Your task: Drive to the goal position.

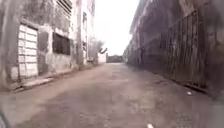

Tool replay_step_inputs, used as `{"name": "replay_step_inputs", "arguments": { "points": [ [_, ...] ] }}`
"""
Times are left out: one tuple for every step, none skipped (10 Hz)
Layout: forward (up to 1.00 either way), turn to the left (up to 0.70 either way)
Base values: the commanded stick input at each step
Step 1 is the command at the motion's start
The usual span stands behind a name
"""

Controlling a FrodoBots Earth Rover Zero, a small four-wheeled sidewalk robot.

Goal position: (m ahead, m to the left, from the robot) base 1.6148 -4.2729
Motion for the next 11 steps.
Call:
{"name": "replay_step_inputs", "arguments": {
  "points": [
    [1.0, 0.0],
    [1.0, 0.0],
    [1.0, 0.0],
    [1.0, 0.0],
    [1.0, 0.0],
    [1.0, 0.0],
    [1.0, 0.0],
    [1.0, 0.0],
    [1.0, 0.0],
    [1.0, 0.0],
    [1.0, 0.0]
  ]
}}
